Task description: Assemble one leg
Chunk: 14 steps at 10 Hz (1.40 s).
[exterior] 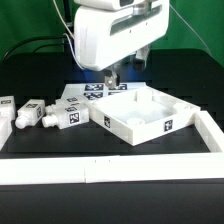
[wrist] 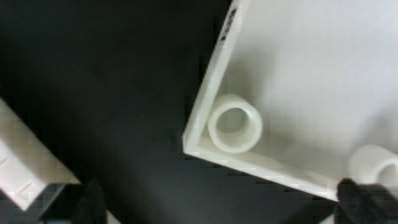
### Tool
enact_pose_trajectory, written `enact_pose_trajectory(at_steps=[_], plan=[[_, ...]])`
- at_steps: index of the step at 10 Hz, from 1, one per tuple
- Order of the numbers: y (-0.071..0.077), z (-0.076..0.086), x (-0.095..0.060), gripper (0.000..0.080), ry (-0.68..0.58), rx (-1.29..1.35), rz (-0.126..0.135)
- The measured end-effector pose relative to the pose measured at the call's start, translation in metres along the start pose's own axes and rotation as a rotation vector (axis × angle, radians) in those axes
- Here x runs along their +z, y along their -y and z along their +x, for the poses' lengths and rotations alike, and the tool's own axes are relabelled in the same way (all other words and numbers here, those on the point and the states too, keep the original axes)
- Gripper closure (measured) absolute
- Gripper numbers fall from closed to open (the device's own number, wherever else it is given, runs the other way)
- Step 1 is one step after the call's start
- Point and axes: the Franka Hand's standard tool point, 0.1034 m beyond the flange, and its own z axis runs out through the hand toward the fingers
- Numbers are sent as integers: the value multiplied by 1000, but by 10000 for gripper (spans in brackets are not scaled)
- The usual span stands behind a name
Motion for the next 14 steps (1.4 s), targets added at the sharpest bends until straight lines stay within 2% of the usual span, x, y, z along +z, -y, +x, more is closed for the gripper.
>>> enact_pose_trajectory(at_steps=[1,6,7,8,10,11,13,14], plan=[[-1,-4,4,150,-7,5,0],[0,-4,4,150,-6,4,1],[3,-7,9,150,-3,20,6],[7,-10,17,150,3,25,15],[11,-12,36,150,-13,31,9],[11,-17,49,150,-26,47,11],[5,-25,71,150,-52,48,-7],[5,-30,85,150,-49,46,1]])
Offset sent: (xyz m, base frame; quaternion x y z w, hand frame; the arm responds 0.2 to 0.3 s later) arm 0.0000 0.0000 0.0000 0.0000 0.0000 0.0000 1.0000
